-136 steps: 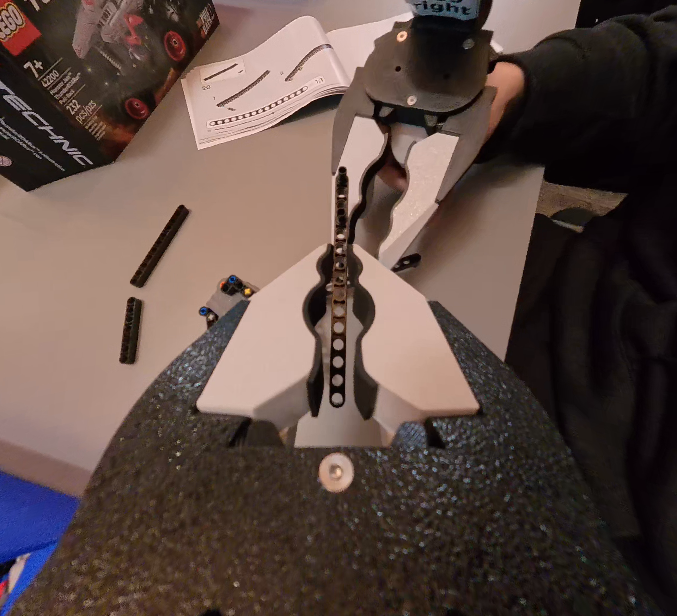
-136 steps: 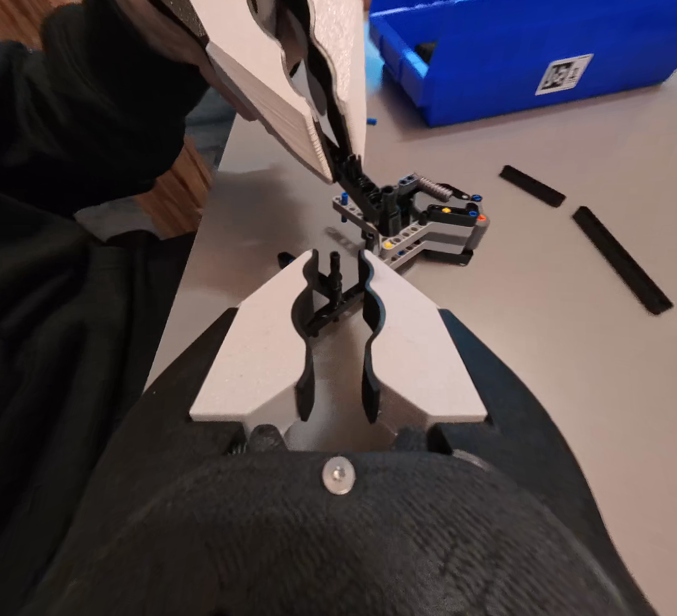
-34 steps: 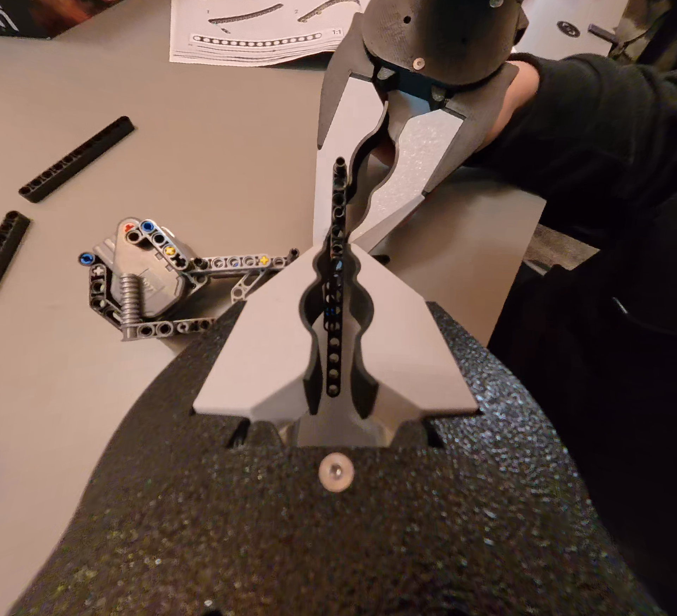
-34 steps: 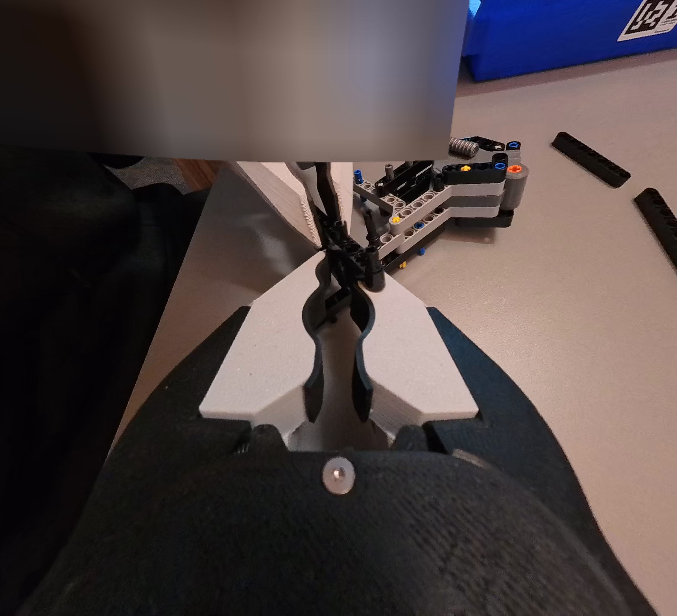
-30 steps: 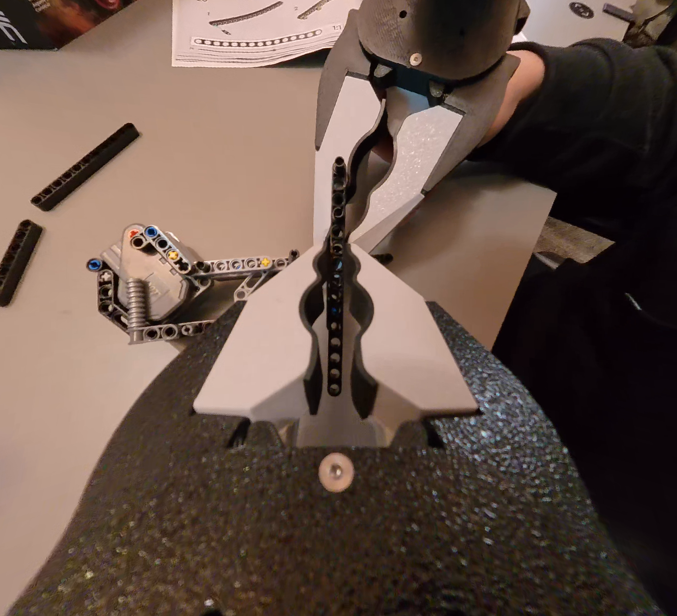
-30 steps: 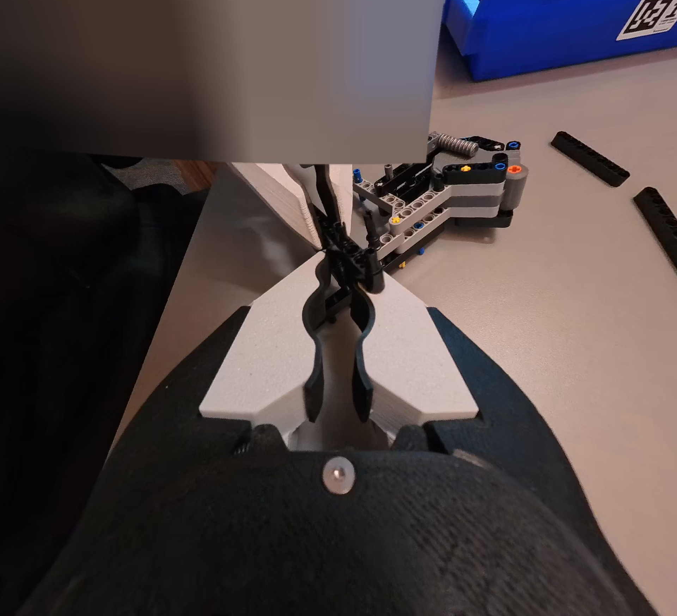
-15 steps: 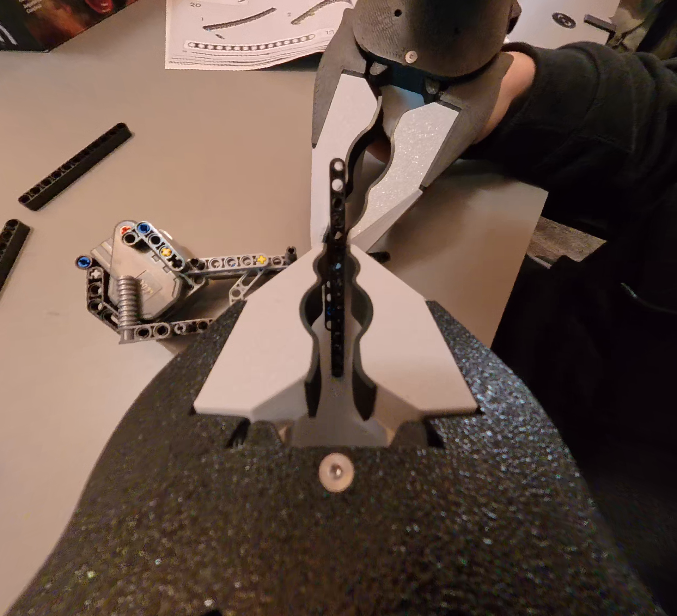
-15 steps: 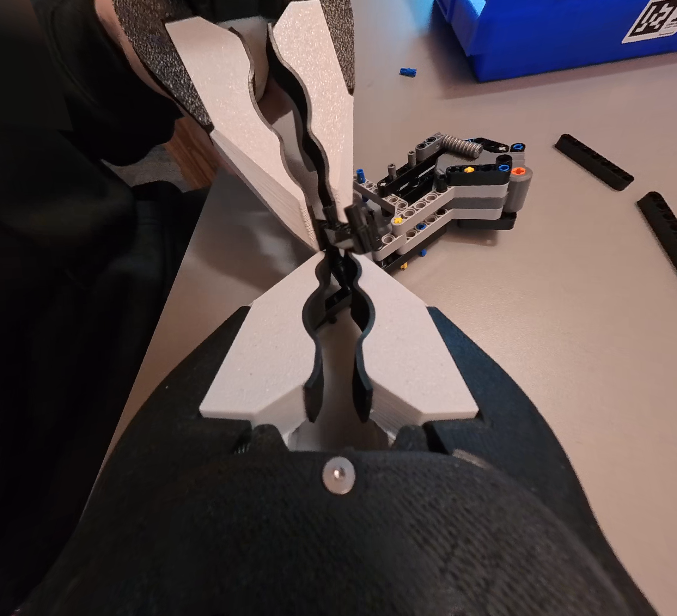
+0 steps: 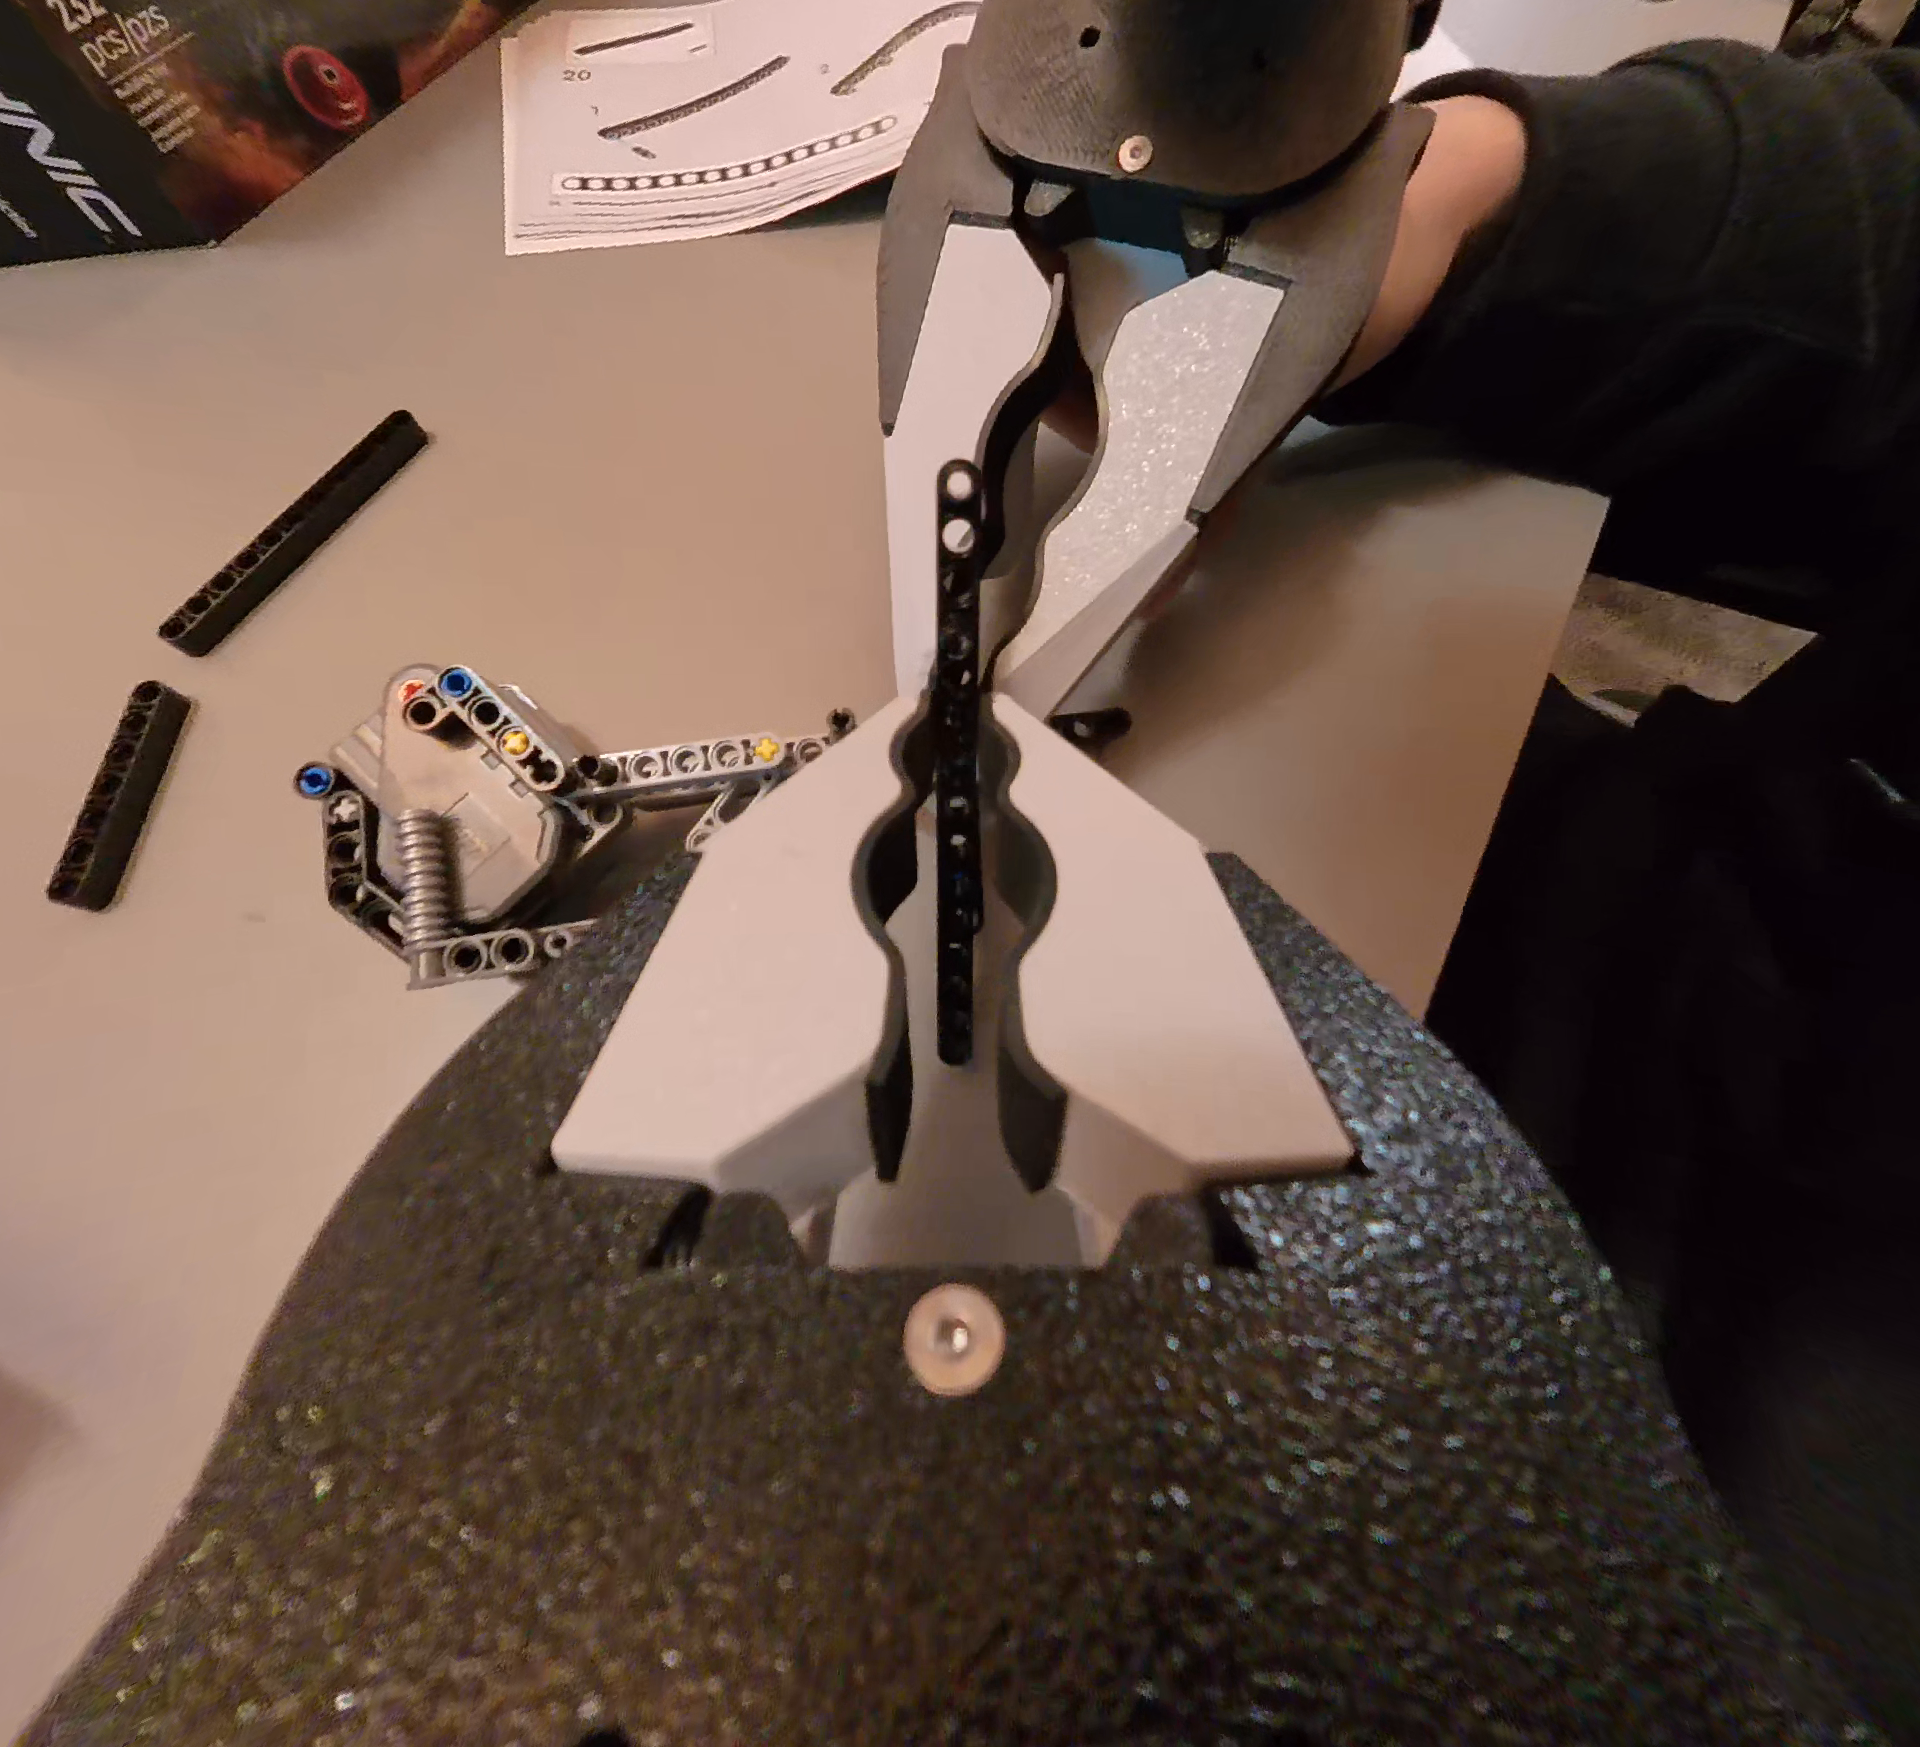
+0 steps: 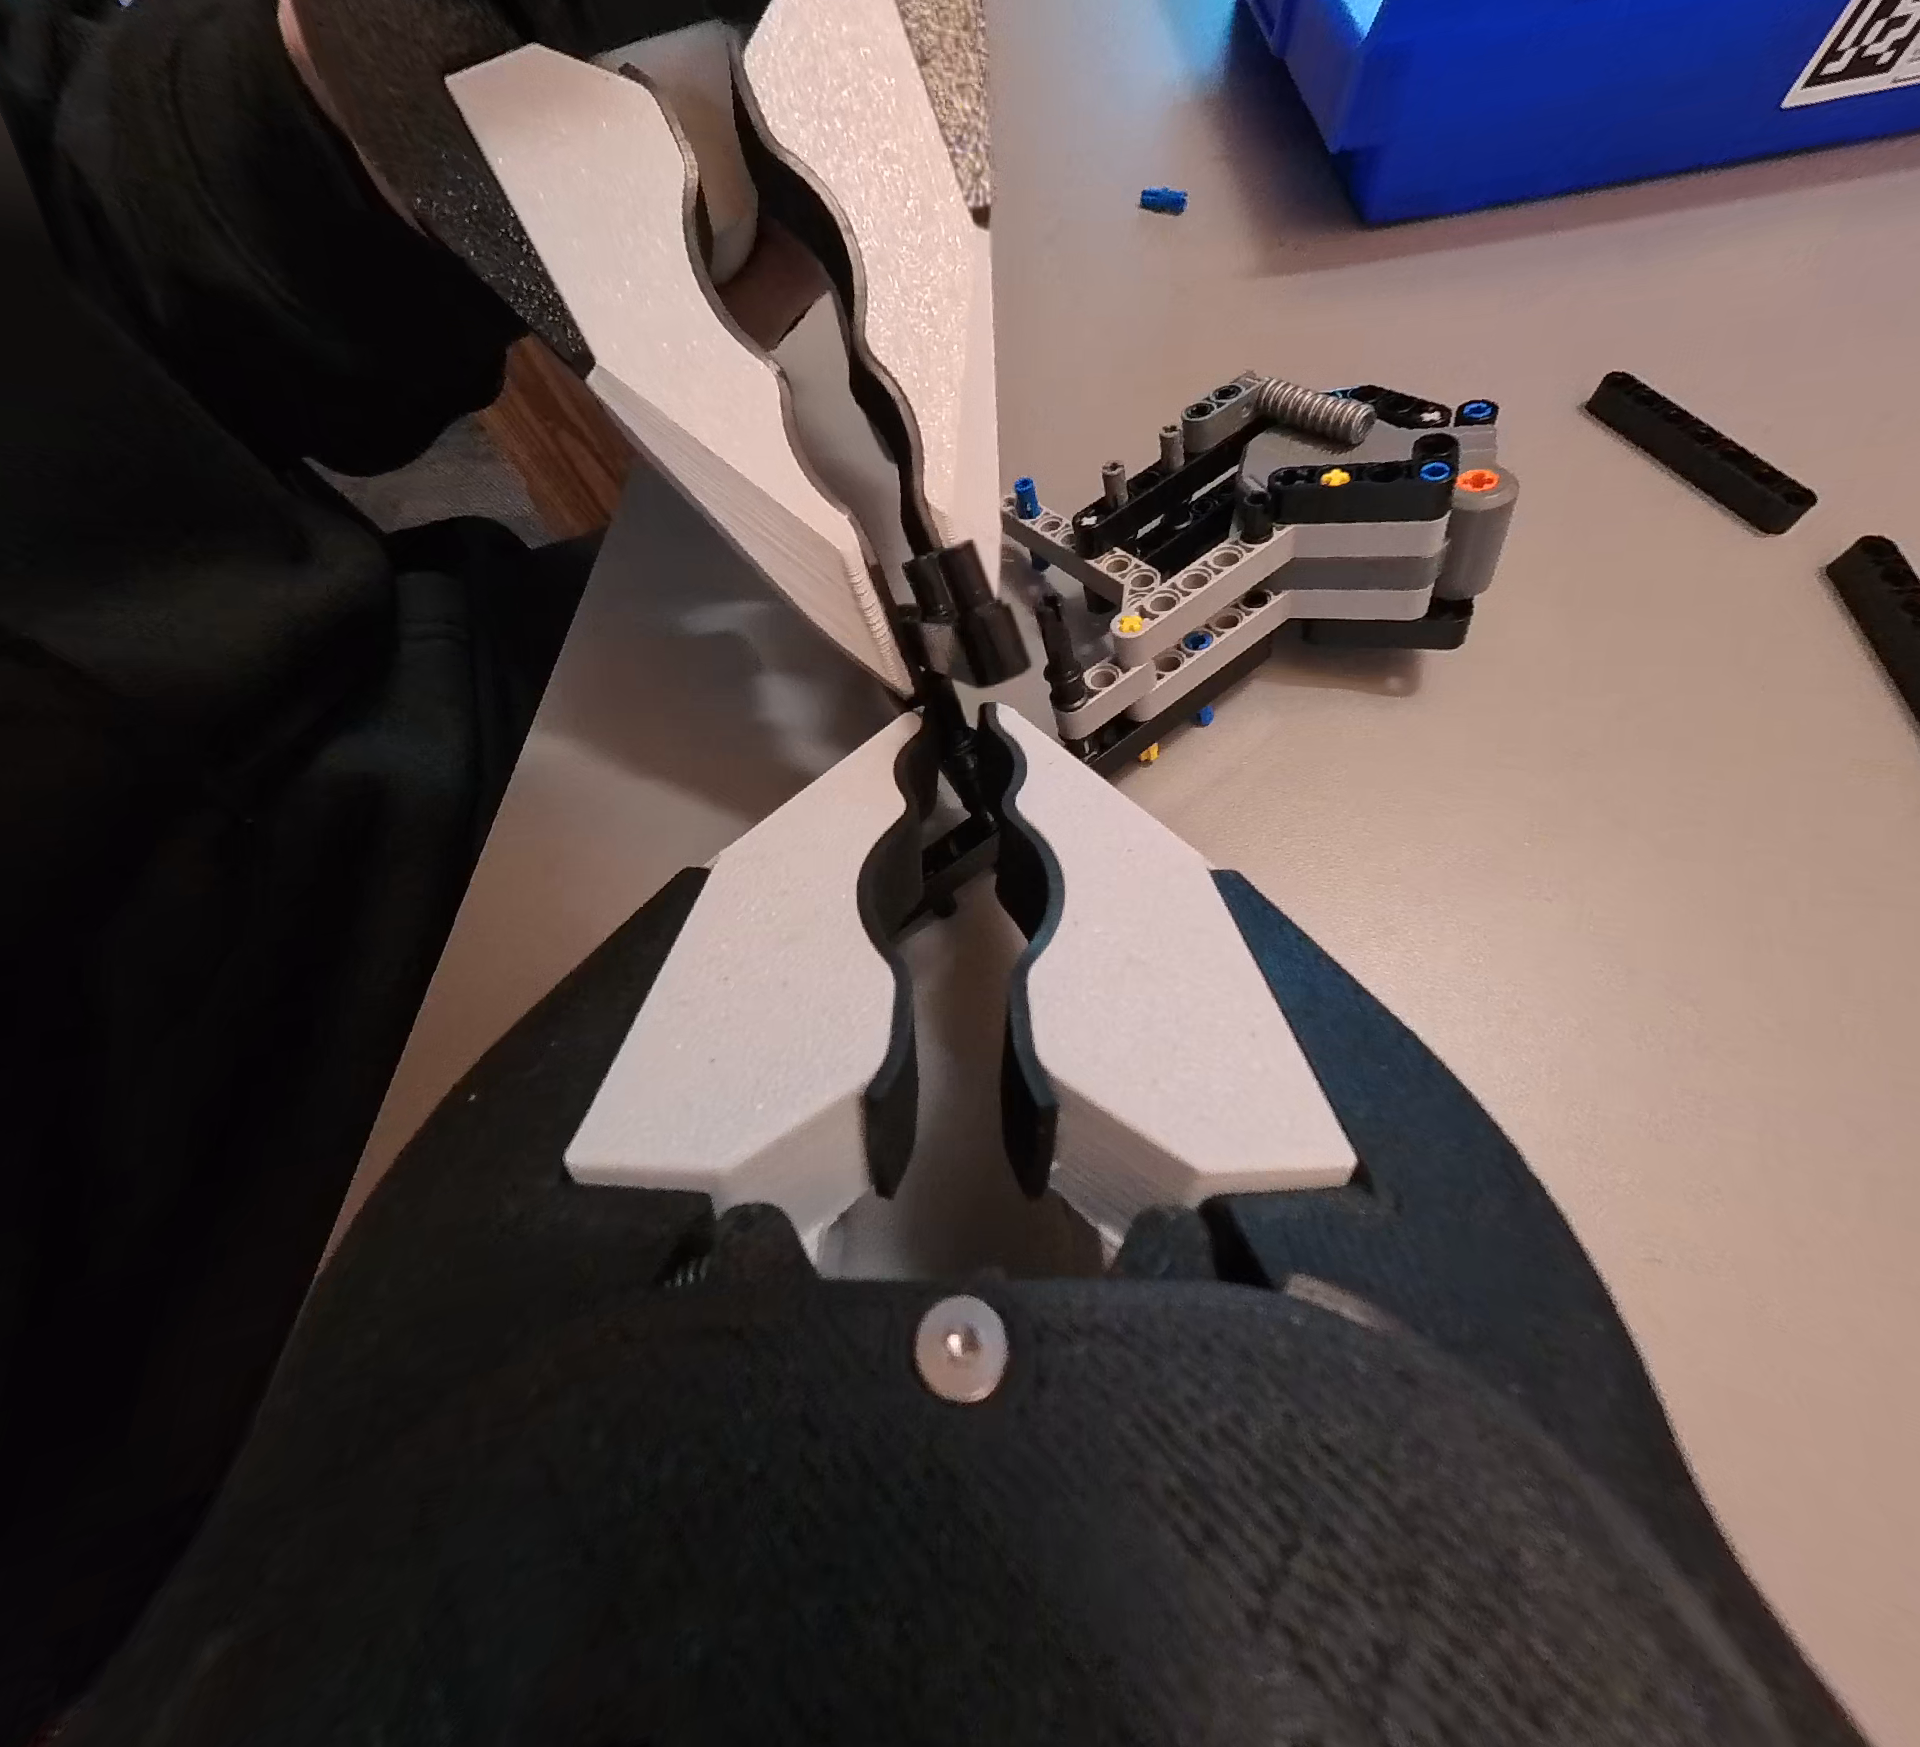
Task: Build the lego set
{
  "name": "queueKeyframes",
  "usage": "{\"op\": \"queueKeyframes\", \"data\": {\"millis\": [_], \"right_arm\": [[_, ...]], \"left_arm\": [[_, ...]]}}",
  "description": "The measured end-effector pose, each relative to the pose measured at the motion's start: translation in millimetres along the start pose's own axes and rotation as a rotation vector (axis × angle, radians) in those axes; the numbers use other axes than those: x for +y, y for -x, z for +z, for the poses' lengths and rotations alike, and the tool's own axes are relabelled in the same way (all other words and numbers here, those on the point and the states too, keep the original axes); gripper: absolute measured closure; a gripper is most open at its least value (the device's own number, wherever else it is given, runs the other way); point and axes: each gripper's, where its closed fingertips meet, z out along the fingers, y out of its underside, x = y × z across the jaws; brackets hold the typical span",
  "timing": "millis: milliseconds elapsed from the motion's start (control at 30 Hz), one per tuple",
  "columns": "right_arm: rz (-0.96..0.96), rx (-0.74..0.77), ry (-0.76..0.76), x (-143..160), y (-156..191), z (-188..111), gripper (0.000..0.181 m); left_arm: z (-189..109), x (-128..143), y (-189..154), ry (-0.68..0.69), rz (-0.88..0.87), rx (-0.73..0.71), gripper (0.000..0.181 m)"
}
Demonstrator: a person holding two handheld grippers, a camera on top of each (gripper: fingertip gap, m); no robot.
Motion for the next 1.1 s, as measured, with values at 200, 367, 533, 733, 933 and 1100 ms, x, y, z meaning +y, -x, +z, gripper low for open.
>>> {"op": "queueKeyframes", "data": {"millis": [200,367,533,733,933,1100], "right_arm": [[-0.013,-0.008,-0.025,-3,2,-3,0.155],[-0.04,-0.01,-0.22,-31,1,-29,0.149],[-0.133,-0.04,-0.242,-34,13,-30,0.155],[-0.18,-0.05,-0.246,-34,17,-27,0.176],[-0.102,-0.06,-0.312,-39,10,-36,0.176],[-0.13,-0.023,-0.316,-40,8,-34,0.177]], "left_arm": [[-4,-4,-1,0.009,0.03,-0.02,0.176],[-10,-6,-2,0.022,0.068,-0.036,0.176],[-9,-9,-10,0.013,0.088,-0.013,0.176],[-10,-9,-10,0.011,0.109,-0.01,0.175],[-19,-22,-5,-0.096,0.071,0.018,0.177],[-19,-21,-2,-0.102,0.083,-0.001,0.176]]}}
